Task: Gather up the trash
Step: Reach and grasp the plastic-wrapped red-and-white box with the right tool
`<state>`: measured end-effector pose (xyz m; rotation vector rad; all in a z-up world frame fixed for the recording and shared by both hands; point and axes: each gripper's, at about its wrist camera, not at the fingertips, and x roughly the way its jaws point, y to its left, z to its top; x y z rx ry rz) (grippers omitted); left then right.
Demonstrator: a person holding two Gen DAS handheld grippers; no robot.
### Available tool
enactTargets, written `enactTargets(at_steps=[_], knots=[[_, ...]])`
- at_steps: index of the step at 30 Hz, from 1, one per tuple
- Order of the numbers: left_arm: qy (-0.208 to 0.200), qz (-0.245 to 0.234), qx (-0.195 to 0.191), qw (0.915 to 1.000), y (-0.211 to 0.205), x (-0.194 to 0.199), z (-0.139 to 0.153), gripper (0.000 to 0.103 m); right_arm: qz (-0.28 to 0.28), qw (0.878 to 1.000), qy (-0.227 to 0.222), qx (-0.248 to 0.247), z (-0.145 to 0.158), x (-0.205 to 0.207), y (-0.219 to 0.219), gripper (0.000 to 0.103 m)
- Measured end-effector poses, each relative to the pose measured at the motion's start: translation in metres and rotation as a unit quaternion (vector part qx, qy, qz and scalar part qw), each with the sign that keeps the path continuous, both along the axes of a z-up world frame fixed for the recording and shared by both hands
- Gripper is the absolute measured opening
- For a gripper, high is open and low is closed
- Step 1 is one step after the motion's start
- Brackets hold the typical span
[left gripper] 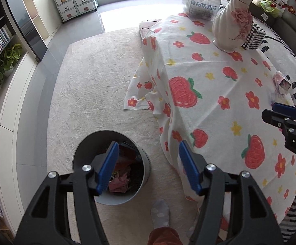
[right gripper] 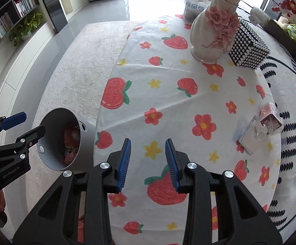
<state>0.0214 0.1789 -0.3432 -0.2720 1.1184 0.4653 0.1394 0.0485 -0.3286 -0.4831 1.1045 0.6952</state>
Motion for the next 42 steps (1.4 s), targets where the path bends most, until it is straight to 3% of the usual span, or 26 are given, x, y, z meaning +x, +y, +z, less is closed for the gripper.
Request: enactTargets(at_steps=[8,18,27,38,40,42], knots=[[-0.014,-0.085,-0.009,0.9962,-0.066,0.071,0.007,0.062,-0.112,0.994,-0.016,-0.005,0.001,0.052,-0.092,0.036],[-0.038,-0.195,-0.02,0.98,-0.153,0.161,0.006,0.062,-0.196,0.98,-0.03,-0.003,0.001,0.102,-0.176,0.038],[-0.045,-0.249,-0.022,0.9671,-0.208,0.235,-0.013,0.062,-0.214,0.976,-0.036,-0.001,-0.018,0.147,-0.218,0.038],[-0.039,-0.242,-0.017,0.9692,-0.23,0.28,-0.038,0.062,-0.198,0.98,-0.034,0.001,-0.043,0.179,-0.23,0.038],[-0.034,-0.238,-0.018,0.9704,-0.231,0.285,-0.043,0.058,-0.195,0.98,-0.033,0.001,-0.045,0.182,-0.231,0.038],[-0.027,-0.237,-0.025,0.9708,-0.232,0.288,-0.048,0.033,-0.193,0.981,-0.033,0.001,-0.046,0.184,-0.232,0.038]])
